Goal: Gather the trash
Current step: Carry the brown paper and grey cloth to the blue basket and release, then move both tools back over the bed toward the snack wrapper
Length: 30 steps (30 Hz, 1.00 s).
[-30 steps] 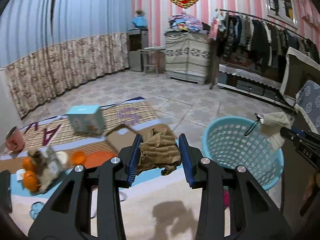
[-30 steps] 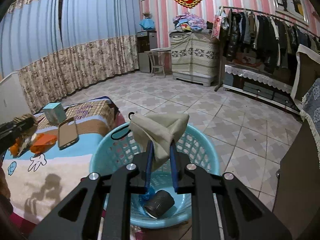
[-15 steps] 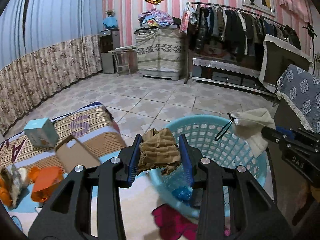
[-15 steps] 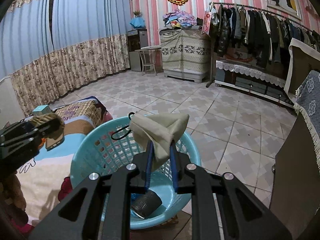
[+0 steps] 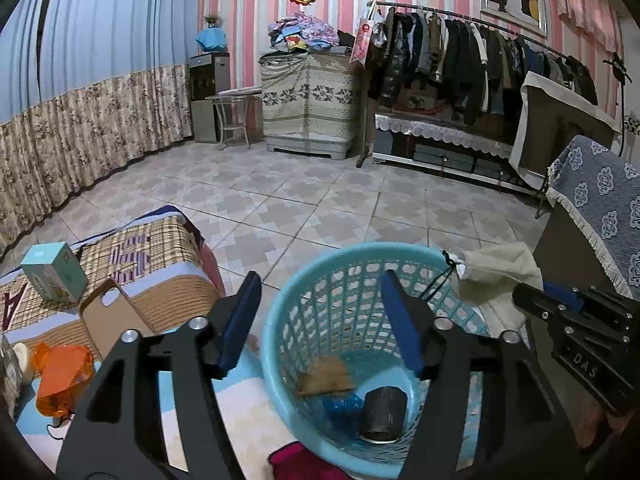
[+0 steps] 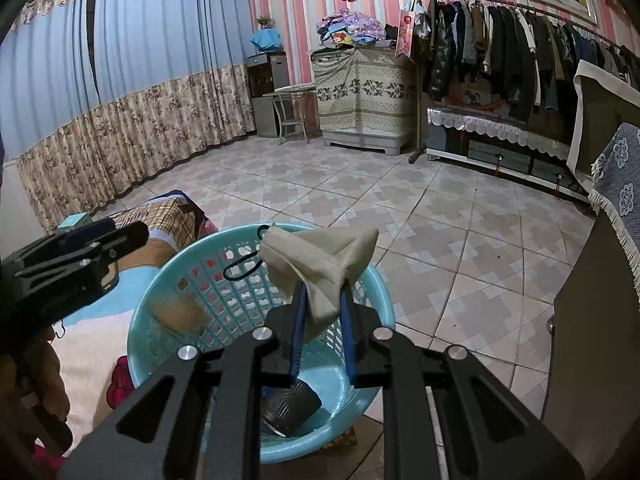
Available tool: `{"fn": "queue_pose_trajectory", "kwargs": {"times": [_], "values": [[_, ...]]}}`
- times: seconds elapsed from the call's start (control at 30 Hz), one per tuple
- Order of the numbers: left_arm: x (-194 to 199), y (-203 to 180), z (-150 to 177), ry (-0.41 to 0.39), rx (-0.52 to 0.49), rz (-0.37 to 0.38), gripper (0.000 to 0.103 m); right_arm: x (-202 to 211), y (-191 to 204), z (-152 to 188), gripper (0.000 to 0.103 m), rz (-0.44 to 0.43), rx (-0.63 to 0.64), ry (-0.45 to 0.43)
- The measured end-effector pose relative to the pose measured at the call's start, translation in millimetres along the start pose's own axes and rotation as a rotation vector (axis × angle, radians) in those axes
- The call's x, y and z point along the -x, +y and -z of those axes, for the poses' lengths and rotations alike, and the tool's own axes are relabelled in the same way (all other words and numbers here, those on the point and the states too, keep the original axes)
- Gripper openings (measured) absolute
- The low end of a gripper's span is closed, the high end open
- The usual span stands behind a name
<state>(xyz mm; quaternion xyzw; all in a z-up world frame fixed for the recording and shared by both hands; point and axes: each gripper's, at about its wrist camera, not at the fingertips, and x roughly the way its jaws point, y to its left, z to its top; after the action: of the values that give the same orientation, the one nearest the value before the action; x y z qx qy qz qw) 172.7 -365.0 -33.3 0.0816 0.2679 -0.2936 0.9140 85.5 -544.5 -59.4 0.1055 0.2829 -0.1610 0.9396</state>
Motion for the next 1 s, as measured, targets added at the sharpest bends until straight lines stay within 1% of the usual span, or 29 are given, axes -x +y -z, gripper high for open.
{"fn": "queue_pose_trajectory", "kwargs": {"times": [0.07, 0.13, 0.33, 0.47, 0.63, 0.7, 0.73, 0.77, 0.8, 0.83, 0.87, 0.9, 0.97, 1.0], "values": [[2.9, 4.5, 0.0, -0.001, 0.001, -0.024, 0.073, -2.8, -1.1, 1.6, 0.017, 0.001, 0.001, 0.005], [6.0, 11.0, 2.0, 0.004, 0.003, -0.051, 0.08, -5.1, -0.5, 4.4, 0.017, 0.001, 0.001, 0.009], [19.3, 30.9, 14.1, 0.007, -0.004, -0.126, 0.087, -11.4, 8.0, 13.7, 0.017, -0.001, 0.003, 0.02], [32.7, 44.5, 21.1, -0.005, 0.027, -0.152, 0.094, -13.4, 20.5, 19.9, 0.017, -0.004, 0.01, 0.019], [51.2, 58.9, 31.1, -0.023, 0.031, -0.19, 0.096, -20.1, 29.7, 19.5, 0.019, 0.001, 0.009, 0.011], [58.6, 65.0, 34.4, -0.029, 0.024, -0.208, 0.097, -24.5, 33.1, 18.4, 0.03, 0.002, 0.011, 0.014], [63.1, 68.9, 36.4, -0.031, 0.022, -0.219, 0.097, -26.2, 33.8, 17.5, 0.043, 0.006, 0.013, 0.015], [67.0, 72.3, 37.9, -0.032, 0.021, -0.23, 0.097, -28.1, 34.8, 16.3, 0.054, 0.014, 0.016, 0.014], [70.5, 75.3, 39.9, -0.033, 0.021, -0.241, 0.097, -29.6, 37.7, 16.1, 0.057, 0.024, 0.022, 0.011], [75.9, 82.4, 42.6, -0.035, 0.026, -0.256, 0.097, -31.0, 38.7, 15.2, 0.062, 0.031, 0.026, 0.011], [79.7, 87.2, 44.8, -0.037, 0.032, -0.268, 0.097, -32.2, 40.3, 14.6, 0.07, 0.04, 0.03, 0.011], [82.4, 90.9, 46.5, -0.037, 0.037, -0.278, 0.097, -32.6, 43.0, 15.1, 0.075, 0.052, 0.034, 0.01], [90.0, 104.8, 51.7, -0.035, 0.053, -0.304, 0.097, -30.9, 46.4, 14.8, 0.088, 0.056, 0.029, 0.012], [94.4, 113.3, 54.9, -0.031, 0.067, -0.315, 0.097, -28.7, 48.4, 14.8, 0.09, 0.058, 0.024, 0.007]]}}
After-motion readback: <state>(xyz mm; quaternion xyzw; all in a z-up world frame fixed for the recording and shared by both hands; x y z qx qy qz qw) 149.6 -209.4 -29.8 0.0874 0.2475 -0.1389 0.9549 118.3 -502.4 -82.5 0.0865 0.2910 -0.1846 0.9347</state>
